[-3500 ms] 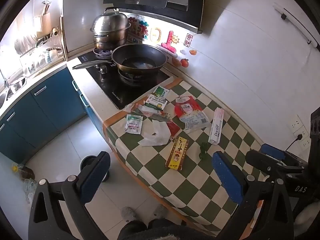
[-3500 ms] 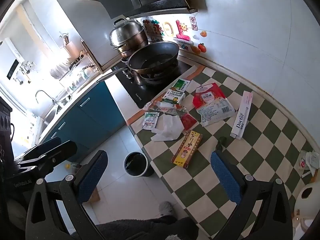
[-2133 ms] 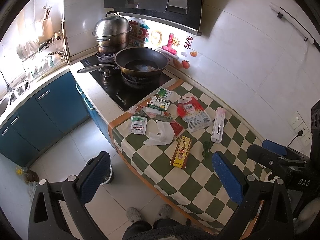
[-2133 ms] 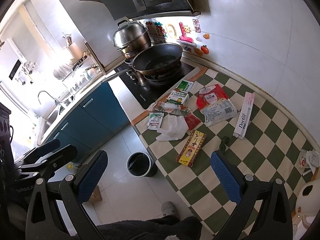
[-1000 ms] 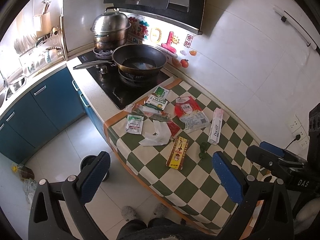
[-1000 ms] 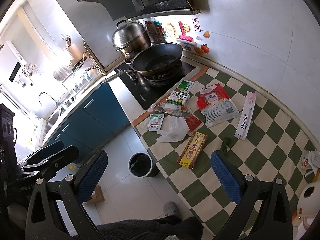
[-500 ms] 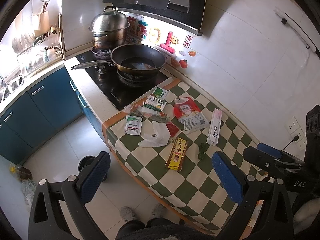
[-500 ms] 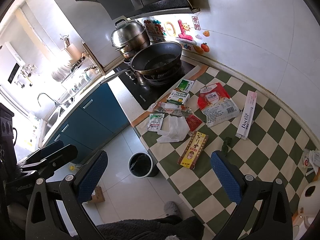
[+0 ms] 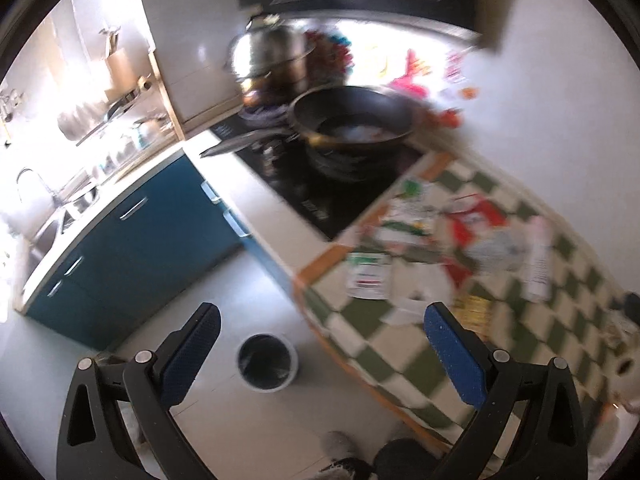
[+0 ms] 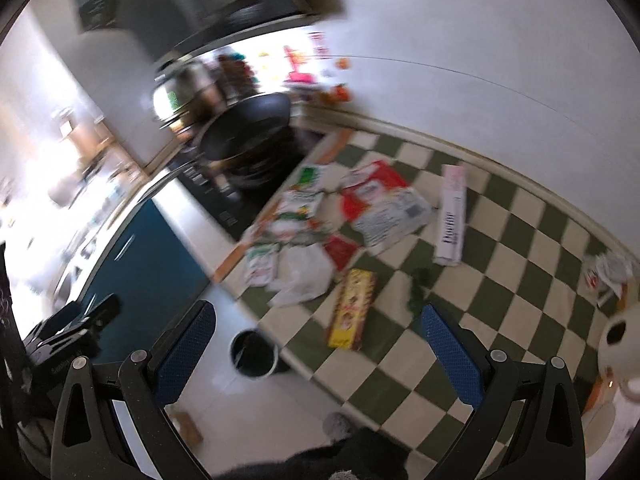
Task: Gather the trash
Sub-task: 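Grasp the white Dental Doctor box with the right tool while the left tool grasps a white sachet, then lift the Dental Doctor box with the right tool while the left tool lifts the white sachet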
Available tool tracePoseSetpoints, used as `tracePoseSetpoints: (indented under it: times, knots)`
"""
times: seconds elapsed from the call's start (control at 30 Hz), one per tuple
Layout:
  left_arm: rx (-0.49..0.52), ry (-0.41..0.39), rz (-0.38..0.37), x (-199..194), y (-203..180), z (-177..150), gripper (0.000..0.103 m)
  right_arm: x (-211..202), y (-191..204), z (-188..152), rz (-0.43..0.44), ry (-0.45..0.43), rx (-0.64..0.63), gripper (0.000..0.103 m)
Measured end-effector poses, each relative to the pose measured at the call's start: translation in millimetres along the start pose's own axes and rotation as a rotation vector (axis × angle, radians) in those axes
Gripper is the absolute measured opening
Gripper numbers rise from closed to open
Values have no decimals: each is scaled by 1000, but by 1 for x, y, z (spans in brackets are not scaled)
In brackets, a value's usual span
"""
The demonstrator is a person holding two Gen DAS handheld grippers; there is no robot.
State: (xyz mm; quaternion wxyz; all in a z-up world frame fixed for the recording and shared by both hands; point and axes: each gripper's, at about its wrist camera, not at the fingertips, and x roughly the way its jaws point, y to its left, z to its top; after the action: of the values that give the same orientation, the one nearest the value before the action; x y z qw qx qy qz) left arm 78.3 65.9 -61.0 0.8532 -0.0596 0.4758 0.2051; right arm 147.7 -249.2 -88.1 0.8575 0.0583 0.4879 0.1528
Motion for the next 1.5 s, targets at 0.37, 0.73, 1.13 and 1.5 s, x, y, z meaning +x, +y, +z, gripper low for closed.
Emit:
tracePoseSetpoints:
  times: [0.37,0.73,1.13,1.5]
  knots:
    - [-67,381,-8,202,-4,25,103,180,-110,68,-237,122,232,103]
    - [-11,598,-75,320,-55,10,59,302,-173,95,-342,258,287,103]
    - [43,493,-37,287,-44,30,0,350,-188,104,-382,219,285,50]
    - [-77,606,-276,308,-38,27,13,292,-171,113,-354,88,270,48]
